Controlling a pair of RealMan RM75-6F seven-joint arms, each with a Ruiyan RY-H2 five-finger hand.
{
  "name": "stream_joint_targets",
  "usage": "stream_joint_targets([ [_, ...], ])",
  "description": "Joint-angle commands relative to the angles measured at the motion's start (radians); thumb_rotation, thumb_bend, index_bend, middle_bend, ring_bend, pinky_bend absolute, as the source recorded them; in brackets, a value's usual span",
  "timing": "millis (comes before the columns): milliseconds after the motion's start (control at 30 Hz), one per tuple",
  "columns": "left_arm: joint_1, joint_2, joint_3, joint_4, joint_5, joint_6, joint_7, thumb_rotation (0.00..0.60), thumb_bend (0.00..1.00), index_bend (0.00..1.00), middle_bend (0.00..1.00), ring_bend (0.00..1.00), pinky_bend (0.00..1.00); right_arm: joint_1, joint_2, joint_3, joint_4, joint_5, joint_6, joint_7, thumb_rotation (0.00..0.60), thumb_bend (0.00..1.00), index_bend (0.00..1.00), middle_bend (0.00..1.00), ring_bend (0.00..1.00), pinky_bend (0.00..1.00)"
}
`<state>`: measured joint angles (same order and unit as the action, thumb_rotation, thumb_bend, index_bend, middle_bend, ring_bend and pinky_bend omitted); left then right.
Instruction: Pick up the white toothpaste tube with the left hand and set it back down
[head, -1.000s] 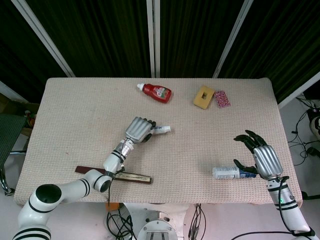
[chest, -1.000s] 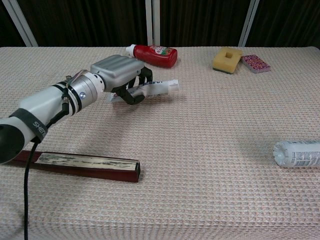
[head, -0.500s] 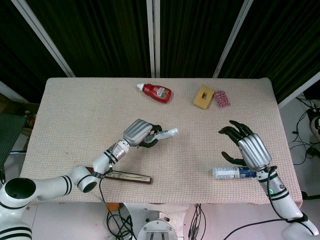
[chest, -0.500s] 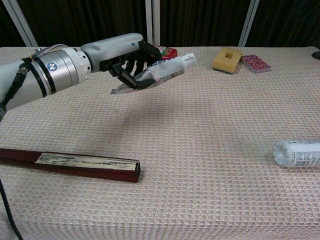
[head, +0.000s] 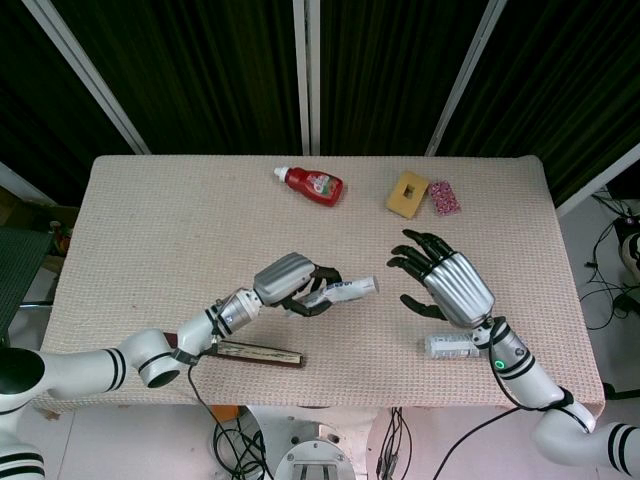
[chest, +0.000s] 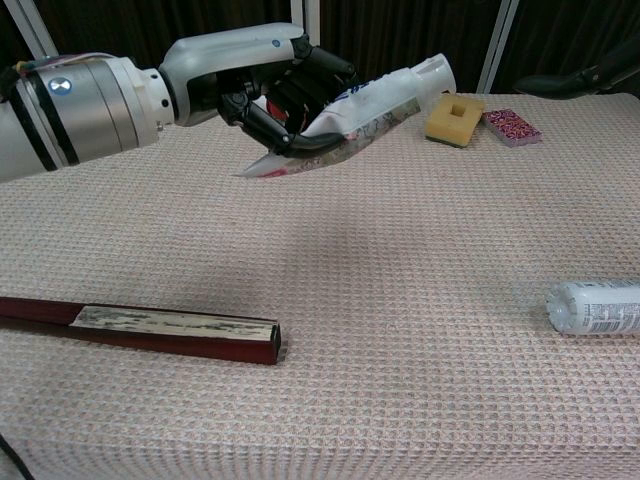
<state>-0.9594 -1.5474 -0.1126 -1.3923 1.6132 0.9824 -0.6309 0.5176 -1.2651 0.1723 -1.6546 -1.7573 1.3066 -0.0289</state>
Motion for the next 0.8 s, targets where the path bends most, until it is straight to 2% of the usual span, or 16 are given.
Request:
stream_joint_targets([
  [33, -0.007, 0.012, 0.009, -0.009, 0.019, 0.013, -0.017, 0.563, 0.72, 0.62, 0.75, 0.67, 0.71, 0.011, -0.017, -0.005, 0.018, -0.019, 0.013, -0.004, 0.6, 0.16, 0.36, 0.32, 0.12, 0.27],
  [300, -0.025, 0.027, 0.016, -0.027, 0.037, 0.018, -0.068, 0.559, 0.73, 0.62, 0.75, 0.67, 0.71, 0.035, -0.056, -0.017, 0.063, -0.06, 0.046, 0.005, 0.6, 0.16, 0.39, 0.33, 0.14, 0.29],
  [800, -0.038, 0.052, 0.024, -0.054, 0.035, 0.018, -0.081, 0.556, 0.74, 0.62, 0.75, 0.67, 0.71, 0.064, -0.097, -0.025, 0.118, -0.085, 0.094, 0.027, 0.6, 0.2, 0.49, 0.36, 0.17, 0.3],
])
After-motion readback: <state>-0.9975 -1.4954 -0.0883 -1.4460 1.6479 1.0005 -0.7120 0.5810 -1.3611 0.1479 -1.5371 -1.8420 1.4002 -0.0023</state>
